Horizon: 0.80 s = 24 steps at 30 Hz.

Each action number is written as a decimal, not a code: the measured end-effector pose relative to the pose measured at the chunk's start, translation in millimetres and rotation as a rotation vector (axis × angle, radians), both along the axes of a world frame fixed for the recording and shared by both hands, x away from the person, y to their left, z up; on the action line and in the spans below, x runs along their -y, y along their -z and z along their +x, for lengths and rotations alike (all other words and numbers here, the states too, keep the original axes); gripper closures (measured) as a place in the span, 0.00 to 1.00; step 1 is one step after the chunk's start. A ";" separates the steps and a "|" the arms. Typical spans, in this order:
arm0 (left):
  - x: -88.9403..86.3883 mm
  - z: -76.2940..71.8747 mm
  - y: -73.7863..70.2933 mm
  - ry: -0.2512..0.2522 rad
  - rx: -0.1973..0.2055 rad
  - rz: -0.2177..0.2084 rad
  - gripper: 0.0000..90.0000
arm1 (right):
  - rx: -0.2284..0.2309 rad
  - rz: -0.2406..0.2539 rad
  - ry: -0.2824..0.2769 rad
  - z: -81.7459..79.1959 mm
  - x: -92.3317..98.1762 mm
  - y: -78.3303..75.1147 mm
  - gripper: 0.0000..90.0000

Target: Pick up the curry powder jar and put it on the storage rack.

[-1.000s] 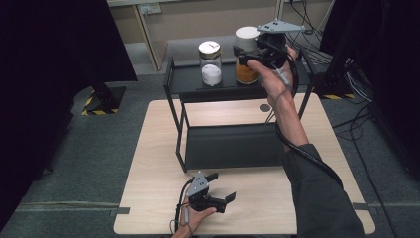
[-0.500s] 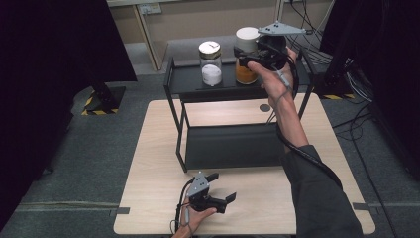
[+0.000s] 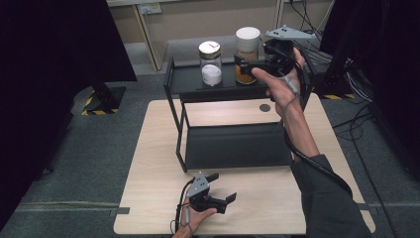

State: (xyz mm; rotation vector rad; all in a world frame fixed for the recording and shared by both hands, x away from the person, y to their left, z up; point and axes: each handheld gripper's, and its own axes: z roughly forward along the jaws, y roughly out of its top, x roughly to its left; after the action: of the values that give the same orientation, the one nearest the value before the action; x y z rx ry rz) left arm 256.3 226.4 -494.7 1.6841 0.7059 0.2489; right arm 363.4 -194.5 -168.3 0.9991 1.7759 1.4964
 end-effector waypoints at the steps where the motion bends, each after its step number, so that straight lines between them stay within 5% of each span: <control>1: 0.0 0.1 -0.1 0.000 0.000 0.002 0.02 | 0.005 -0.004 -0.007 -1.7 1.9 0.7 0.00; 24: 1.1 0.5 1.1 -0.003 -0.007 0.001 0.02 | 0.052 -0.011 -0.077 -45.3 27.0 23.5 0.00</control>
State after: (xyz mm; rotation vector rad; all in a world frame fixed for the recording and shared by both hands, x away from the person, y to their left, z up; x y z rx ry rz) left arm 256.7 225.3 -495.8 1.6854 0.7134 0.2460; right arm 318.1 -221.5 -191.7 0.8872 1.8021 1.5443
